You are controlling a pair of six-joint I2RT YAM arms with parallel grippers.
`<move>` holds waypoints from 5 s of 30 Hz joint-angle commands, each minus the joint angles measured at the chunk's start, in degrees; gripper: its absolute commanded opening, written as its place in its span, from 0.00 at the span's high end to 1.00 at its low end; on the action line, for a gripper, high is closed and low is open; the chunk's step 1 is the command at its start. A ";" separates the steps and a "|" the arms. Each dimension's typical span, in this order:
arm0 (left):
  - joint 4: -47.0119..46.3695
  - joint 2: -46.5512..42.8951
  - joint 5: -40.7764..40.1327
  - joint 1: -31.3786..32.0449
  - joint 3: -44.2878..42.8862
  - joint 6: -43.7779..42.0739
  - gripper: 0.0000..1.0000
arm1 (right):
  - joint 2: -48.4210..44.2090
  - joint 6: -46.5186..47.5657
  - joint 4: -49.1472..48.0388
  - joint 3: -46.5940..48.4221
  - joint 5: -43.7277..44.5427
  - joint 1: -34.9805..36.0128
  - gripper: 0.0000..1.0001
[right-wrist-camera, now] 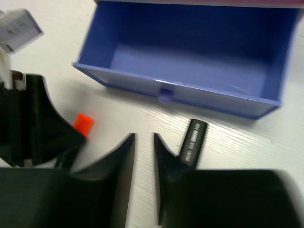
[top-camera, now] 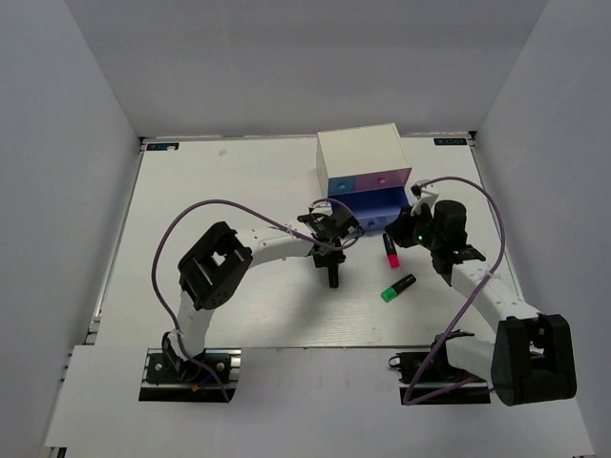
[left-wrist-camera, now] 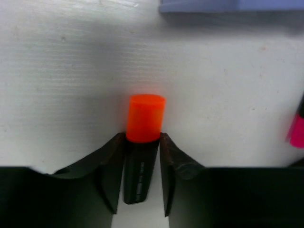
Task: Sort the stationery into containers
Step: Open the drawer, then grab a piece of stationery with the left arm, then place the stationery into the container, then grab a piece of stationery with the right arm
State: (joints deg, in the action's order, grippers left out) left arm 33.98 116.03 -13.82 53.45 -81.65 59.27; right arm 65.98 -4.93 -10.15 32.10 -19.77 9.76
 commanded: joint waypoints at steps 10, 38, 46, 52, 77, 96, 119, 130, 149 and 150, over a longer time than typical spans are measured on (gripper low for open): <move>-1.60 -10.63 -8.84 2.80 2.87 -6.25 0.84 | 0.56 0.27 7.60 2.18 3.25 -4.31 0.55; -20.71 -24.53 0.99 2.36 17.83 -39.50 0.32 | 1.61 8.27 9.01 0.60 -2.91 -7.30 0.33; -12.89 -17.43 -1.03 2.44 13.90 -36.33 0.35 | 3.19 7.92 9.01 1.12 -3.70 -7.30 0.33; -9.47 -10.04 -3.57 2.97 9.67 -34.92 0.38 | 2.67 7.92 9.63 1.48 -3.70 -7.39 0.32; -23.30 -23.81 -3.23 2.97 17.21 -47.82 0.84 | 2.32 8.09 9.45 -0.10 -5.80 -8.18 0.32; -46.81 -13.29 9.78 -2.73 6.43 -78.86 0.93 | 0.91 8.53 9.45 0.16 -7.39 -8.26 0.38; -44.96 -6.60 12.68 -4.94 0.26 -78.78 0.31 | 5.03 11.69 9.71 -0.46 -6.68 -7.83 0.28; -35.40 -23.90 2.68 -4.94 8.86 -50.77 0.03 | 14.44 12.84 12.00 3.94 -0.63 -5.37 0.38; -11.92 -42.20 -16.68 -3.71 27.51 -10.05 0.00 | 11.21 20.47 15.76 0.69 9.49 2.11 0.86; -11.05 -41.68 -15.98 -3.71 26.98 -10.05 0.00 | 10.24 21.44 16.91 0.77 6.62 1.93 0.86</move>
State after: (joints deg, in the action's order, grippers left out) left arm 17.54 74.46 -28.71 49.45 -52.14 45.12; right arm 79.88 12.25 1.76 33.56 -10.52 11.57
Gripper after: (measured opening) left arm 0.995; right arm 0.360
